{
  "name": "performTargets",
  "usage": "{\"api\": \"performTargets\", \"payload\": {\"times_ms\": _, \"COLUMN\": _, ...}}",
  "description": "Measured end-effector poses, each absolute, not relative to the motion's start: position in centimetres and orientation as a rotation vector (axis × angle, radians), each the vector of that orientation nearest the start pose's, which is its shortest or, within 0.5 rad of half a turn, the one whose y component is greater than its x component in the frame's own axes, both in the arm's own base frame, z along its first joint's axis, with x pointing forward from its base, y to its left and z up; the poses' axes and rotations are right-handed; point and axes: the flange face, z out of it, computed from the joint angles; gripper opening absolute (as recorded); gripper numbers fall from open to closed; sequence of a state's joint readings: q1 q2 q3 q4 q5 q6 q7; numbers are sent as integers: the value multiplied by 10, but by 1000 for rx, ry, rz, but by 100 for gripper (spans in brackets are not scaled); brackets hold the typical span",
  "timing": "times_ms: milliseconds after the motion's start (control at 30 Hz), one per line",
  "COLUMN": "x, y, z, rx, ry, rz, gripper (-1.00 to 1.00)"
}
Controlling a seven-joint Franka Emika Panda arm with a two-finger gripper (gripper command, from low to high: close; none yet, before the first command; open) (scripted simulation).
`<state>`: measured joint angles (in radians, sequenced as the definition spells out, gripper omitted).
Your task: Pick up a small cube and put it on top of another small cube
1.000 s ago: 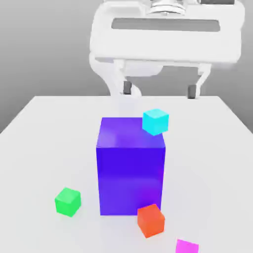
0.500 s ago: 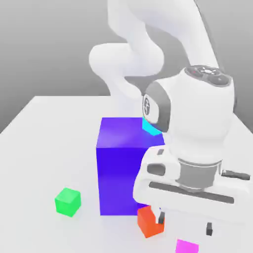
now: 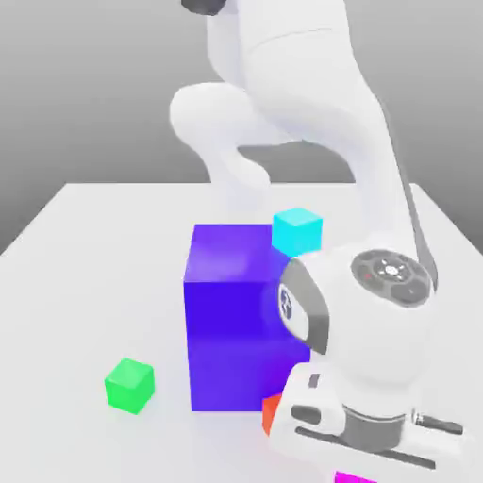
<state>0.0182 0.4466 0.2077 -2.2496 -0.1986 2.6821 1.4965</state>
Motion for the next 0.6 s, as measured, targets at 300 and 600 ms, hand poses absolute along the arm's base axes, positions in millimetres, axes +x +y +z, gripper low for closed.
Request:
{"api": "performTargets", "payload": {"times_ms": 300, "x": 460, "y": -46, "z": 225, "rx": -2302, "ry": 2162, "rz": -1, "gripper": -100}}
{"api": "performTargets", "payload": {"times_ms": 600, "x": 356, "y": -164, "z": 219, "rx": -1830, "ry": 2554, "rz": -3, "gripper": -100}}
